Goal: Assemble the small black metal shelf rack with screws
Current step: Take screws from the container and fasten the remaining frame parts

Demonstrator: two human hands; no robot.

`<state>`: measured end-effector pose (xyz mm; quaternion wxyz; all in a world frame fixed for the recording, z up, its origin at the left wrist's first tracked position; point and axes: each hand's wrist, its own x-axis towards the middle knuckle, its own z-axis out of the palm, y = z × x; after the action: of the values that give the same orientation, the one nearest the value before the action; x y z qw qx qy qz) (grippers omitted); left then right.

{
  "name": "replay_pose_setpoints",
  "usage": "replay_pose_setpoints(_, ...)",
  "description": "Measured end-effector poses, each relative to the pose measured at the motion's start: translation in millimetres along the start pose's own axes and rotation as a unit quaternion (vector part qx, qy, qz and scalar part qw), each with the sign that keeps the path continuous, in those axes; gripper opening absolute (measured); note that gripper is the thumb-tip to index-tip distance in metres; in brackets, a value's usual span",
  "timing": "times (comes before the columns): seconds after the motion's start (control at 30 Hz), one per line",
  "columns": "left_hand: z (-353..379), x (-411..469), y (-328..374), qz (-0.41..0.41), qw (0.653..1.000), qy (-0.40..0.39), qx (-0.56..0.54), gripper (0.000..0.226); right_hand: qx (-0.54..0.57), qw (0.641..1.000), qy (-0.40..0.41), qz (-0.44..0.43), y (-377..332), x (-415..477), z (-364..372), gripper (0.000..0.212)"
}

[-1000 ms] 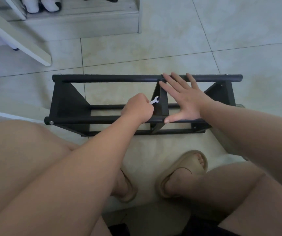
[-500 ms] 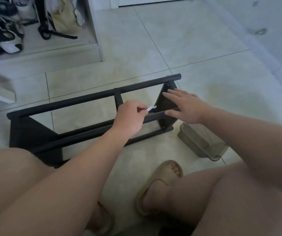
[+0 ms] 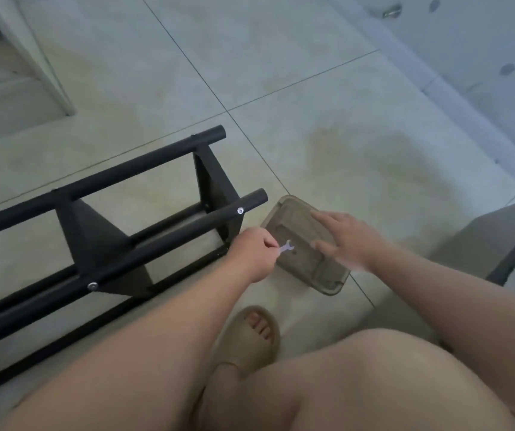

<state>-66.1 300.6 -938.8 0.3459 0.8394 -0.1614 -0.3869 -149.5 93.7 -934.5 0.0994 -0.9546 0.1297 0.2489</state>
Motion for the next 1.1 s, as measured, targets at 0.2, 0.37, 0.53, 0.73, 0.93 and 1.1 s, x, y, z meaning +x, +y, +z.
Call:
replay_pose_setpoints(0.2,41,65,-5,-0.040,0.999,-0.028,0.010,0.020,0.013,0.999,-0.037,0.011,35,31,65,0.064)
replay_pose_setpoints(0.37,52,89,-15,-0.058,0.996,-0.010,0.074,0.028,0.013,0.997,-0.074,0.023,43,45,95,0.065)
replay_pose_setpoints(0.53,41,79,-21,-0.033,0.998,-0.029,0.052,0.013,0.031,0.997,-0.060,0.028,35,44,86,0.062)
replay_pose_setpoints(0.73,7,19,-30,-0.003,0.997,-0.034,0.062,0.012,0.110,0.993,0.015,0.030,-3,29,24,0.050)
replay_pose_setpoints(0.93,-57,-61,-34,0.070,0.992,0.003,0.102,0.008,0.140,0.987,0.075,-0.005,-61,5,-50,0.037)
replay_pose_setpoints(1.1,-122,-109,-47,0.110,0.973,0.160,0.121,0.011,0.145,0.986,0.082,-0.029,-111,6,-98,0.037)
